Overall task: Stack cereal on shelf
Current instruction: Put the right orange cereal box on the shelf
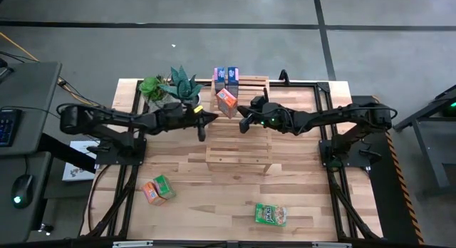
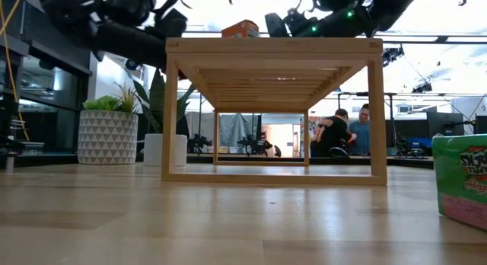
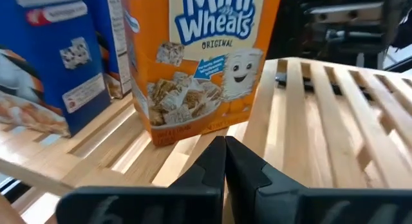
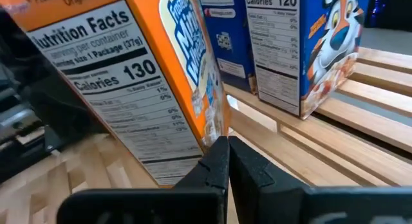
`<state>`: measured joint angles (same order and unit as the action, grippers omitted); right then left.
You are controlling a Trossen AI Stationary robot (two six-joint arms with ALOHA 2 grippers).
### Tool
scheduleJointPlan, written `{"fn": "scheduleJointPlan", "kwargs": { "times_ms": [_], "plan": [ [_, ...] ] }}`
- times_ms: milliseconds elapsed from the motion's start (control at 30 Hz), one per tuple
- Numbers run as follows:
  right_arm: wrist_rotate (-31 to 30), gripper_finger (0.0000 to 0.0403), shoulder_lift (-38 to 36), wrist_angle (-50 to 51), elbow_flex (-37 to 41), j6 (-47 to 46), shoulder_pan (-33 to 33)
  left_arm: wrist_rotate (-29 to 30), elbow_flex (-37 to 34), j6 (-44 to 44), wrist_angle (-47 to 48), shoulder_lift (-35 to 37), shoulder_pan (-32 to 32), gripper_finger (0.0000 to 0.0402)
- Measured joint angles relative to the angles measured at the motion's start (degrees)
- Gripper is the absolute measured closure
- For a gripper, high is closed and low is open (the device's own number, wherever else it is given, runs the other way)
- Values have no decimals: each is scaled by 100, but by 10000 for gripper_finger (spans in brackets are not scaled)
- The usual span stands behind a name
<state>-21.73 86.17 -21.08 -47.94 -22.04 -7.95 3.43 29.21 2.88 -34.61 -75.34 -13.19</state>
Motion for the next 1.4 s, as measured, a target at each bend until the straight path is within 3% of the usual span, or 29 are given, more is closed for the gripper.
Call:
{"fn": "scheduleJointPlan", "kwargs": {
  "times_ms": [200, 967, 1233, 1400],
  "plan": [
    [48, 403, 0, -15, 0, -17, 61, 316, 204, -1, -11, -335, 0, 402],
    [422, 403, 12, -404, -7, -156, 175, 893, 210, -11, -268, -346, -2, 401],
    [-373, 403, 42, -212, -9, -116, 135, 1070, 210, -156, -273, -346, -2, 401],
    [-267, 403, 89, -292, -9, -329, -30, 1069, 208, -344, -264, -281, -2, 401]
  ]
}}
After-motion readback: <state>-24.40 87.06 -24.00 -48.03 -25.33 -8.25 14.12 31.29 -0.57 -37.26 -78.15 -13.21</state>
